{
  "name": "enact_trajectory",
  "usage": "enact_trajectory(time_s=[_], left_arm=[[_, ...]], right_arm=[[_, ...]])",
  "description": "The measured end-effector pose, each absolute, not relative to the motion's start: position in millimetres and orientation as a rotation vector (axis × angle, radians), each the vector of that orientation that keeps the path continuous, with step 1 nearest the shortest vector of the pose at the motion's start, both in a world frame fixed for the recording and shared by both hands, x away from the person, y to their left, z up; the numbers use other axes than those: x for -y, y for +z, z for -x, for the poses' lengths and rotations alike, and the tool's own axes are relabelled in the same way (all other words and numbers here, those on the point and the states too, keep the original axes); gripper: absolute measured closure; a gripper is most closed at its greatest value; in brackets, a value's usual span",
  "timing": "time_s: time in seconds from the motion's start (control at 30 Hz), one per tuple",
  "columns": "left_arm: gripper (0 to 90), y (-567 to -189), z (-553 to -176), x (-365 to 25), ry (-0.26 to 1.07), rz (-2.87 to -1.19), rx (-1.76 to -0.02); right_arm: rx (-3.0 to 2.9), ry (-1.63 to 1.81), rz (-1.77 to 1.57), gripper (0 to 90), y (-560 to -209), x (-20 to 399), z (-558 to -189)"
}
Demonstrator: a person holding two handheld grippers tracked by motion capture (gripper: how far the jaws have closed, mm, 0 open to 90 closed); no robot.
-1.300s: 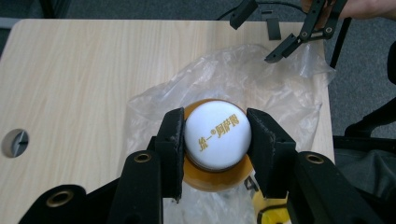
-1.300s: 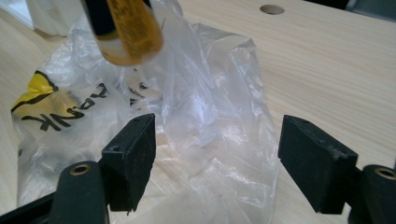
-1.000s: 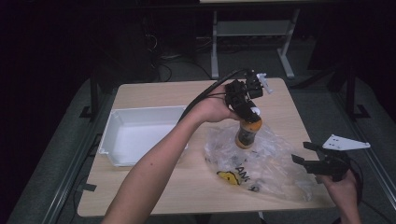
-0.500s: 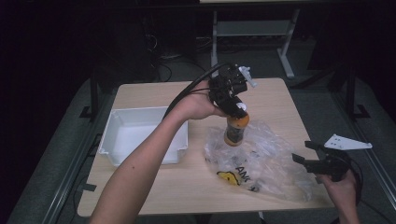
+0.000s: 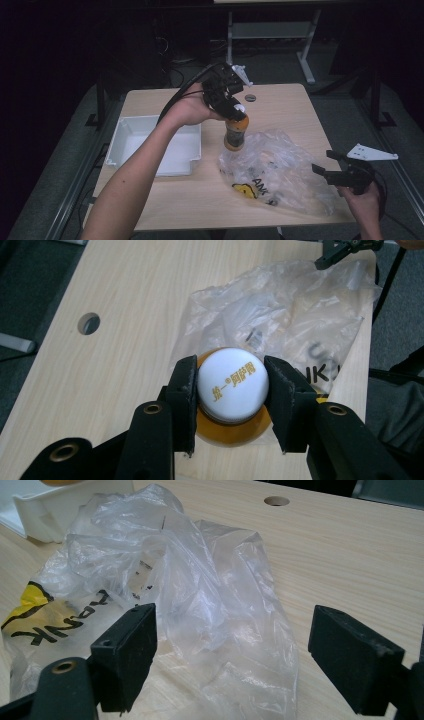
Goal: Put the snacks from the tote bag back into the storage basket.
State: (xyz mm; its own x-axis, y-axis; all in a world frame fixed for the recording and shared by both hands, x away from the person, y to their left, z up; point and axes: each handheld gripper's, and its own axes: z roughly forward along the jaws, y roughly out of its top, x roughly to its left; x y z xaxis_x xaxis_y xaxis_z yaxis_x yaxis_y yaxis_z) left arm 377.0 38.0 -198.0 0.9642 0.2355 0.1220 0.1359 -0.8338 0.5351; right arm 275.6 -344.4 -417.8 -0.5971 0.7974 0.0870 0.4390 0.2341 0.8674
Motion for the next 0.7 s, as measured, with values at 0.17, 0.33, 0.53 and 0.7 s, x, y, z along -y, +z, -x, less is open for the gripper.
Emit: enact_trajectory(time_s=[0.17, 0.33, 0.53, 0.7], left_arm=[[59.1, -194.6, -378.8, -50.5, 0.258, -2.563, -0.282], [59.1, -191.4, -377.1, -60.5, 0.276, -2.568, -0.296], [59.1, -186.9, -375.0, -74.3, 0.27, -2.56, -0.314], [59.1, -184.1, -374.5, -87.5, 0.27, -2.546, -0.347]], right_arm=[[-2.144, 1.306, -1.139, 18.2, -418.5, 341.3, -276.4], [-2.167, 1.289, -1.133, 18.8, -419.7, 338.0, -276.8], [-2.186, 1.271, -1.124, 18.8, -420.7, 334.1, -277.4], [-2.176, 1.288, -1.126, 19.0, -419.2, 334.5, -274.3]])
